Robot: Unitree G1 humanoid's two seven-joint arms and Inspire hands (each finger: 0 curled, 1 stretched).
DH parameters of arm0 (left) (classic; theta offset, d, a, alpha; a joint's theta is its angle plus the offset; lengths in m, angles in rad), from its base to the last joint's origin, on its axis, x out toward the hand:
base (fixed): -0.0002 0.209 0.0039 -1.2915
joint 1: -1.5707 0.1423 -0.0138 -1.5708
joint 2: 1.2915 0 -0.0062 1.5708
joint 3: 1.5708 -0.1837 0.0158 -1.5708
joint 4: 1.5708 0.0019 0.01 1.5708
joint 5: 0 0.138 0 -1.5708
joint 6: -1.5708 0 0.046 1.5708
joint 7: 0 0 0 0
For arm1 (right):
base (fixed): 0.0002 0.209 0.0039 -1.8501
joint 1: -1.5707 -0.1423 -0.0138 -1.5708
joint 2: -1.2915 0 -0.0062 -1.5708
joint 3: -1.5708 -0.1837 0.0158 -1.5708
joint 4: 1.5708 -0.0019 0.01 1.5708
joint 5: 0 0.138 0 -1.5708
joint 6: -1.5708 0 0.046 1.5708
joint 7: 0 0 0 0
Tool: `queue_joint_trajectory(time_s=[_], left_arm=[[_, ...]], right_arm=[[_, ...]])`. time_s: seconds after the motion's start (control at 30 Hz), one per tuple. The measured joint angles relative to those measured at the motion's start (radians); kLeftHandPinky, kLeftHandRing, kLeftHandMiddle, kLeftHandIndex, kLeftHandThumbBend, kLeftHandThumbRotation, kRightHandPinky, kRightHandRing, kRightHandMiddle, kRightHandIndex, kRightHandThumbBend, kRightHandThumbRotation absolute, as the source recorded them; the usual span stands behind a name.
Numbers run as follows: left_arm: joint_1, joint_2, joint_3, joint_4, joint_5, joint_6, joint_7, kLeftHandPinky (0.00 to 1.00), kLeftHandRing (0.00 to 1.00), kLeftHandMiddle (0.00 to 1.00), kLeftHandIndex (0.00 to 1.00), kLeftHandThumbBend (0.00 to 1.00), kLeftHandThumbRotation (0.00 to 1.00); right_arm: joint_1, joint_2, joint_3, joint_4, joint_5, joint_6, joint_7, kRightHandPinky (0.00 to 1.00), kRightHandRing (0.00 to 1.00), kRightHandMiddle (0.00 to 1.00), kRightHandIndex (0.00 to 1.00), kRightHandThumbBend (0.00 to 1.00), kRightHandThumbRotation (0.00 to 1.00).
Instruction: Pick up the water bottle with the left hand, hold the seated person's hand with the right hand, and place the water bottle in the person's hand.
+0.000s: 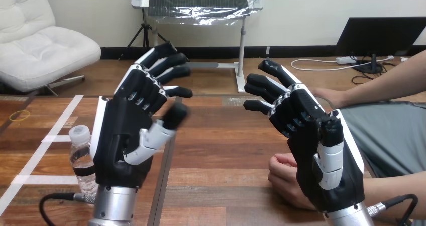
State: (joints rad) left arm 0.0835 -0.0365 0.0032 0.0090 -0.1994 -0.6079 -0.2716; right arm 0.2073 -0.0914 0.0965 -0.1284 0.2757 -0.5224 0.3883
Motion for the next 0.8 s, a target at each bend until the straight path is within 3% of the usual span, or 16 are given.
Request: queue_joint_trajectory(time_s=[0.8], left_arm=[[-0.059, 0.052, 0.102, 0.000, 0.163, -0.085, 0.155, 0.72, 0.80, 0.82, 0.83, 1.00, 0.00]], right_arm=[[0.000, 0.000, 0.000, 0.000, -0.001, 0.000, 0.000, 0.77, 0.84, 0.83, 0.88, 0.75, 1.00]])
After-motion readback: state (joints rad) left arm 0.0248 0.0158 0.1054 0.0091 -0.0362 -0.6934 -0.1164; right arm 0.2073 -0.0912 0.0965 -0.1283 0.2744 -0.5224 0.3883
